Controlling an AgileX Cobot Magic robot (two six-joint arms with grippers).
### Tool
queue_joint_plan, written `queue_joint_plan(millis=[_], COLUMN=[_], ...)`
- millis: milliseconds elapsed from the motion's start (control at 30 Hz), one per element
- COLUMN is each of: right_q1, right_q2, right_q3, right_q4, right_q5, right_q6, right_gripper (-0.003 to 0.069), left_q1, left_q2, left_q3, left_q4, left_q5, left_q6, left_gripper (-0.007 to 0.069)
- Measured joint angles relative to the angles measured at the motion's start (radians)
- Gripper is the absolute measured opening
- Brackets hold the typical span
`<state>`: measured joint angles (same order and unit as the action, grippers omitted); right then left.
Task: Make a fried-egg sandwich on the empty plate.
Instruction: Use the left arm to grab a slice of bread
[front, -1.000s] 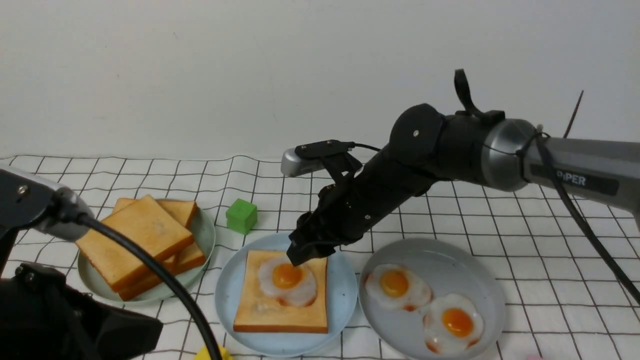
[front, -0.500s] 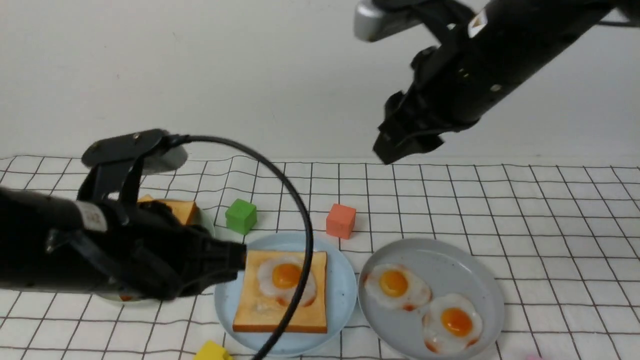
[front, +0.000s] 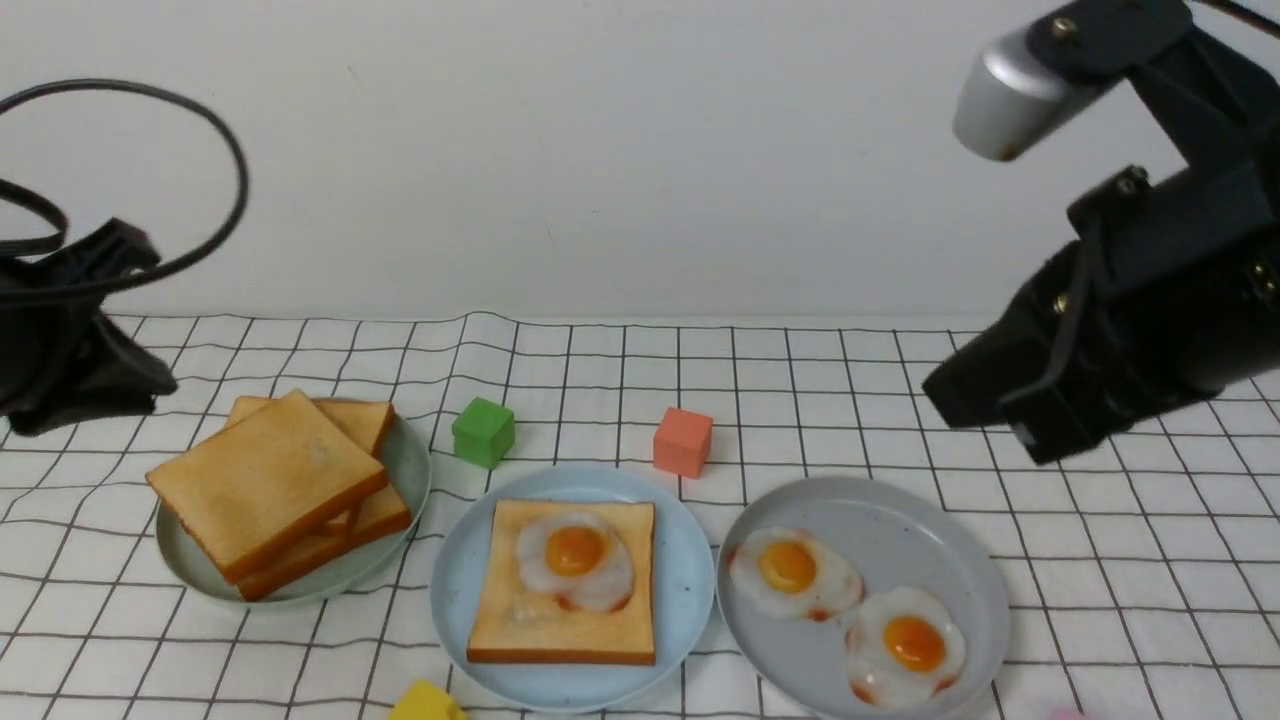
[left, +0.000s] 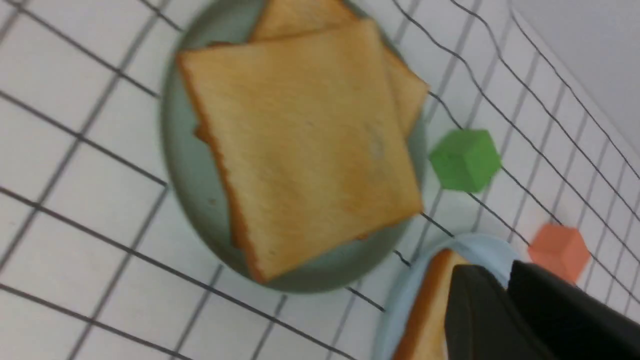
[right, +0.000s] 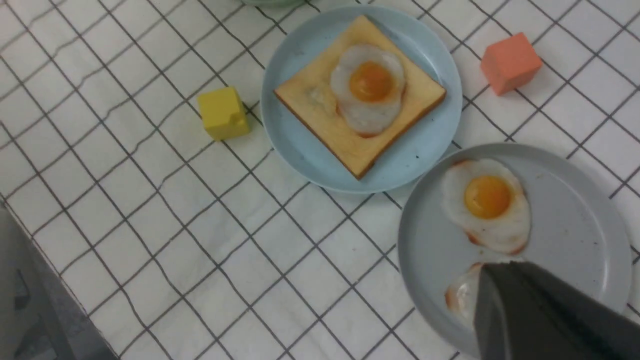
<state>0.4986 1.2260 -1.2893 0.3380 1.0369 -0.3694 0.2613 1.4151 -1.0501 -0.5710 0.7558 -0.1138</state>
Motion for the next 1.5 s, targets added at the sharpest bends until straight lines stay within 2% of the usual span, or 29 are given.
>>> queue_joint_plan(millis=[133,400,533,633,1033,1133,1267,1433,1500], right_q1=[0.000,0.000,0.000,0.000,0.000,0.000,0.000,0.000,0.000], right_q2=[-0.022,-0.022,-0.022,-0.022,-0.022,-0.022,-0.022,-0.022,-0.022], right_q3=[0.050,0.056,0.056,0.056,0.058,0.058,0.058,0.058,0.058], right_q4=[0.037,0.048,0.048,0.048,0.045,0.045,0.045,0.044,0.043], right_q5=[-0.035,-0.046,-0.046,-0.046,-0.048,-0.049,-0.049,-0.049,-0.049], right_q6=[-0.003,-0.021,-0.022,-0.022,-0.025,-0.026,-0.026,-0.026,-0.026], right_gripper=[-0.0001,0.0010,0.0015,0.0017,0.0030,0.0031,0.0032,0.0040,0.0043], left_q1=[0.087,0.113,0.115,0.115,0.115,0.115,0.115,0.115,0.115], left_q2=[0.075,0.257,0.324,0.344,0.410,0.435,0.441,0.441,0.441], left_q3=[0.005,0.005,0.005,0.005,0.005,0.005,0.005,0.005,0.005], left_q4=[-0.054,-0.076,-0.120,-0.159,-0.294,-0.320,-0.344,-0.362,-0.363], left_q5=[-0.002,-0.013,-0.010,-0.010,-0.064,-0.076,-0.078,-0.077,-0.077], left_q6=[0.096,0.168,0.240,0.282,0.520,0.586,0.635,0.646,0.646], left_gripper=[0.0190,0.0400,0.0451,0.0459,0.0461,0.0440,0.0365,0.0207,0.0192])
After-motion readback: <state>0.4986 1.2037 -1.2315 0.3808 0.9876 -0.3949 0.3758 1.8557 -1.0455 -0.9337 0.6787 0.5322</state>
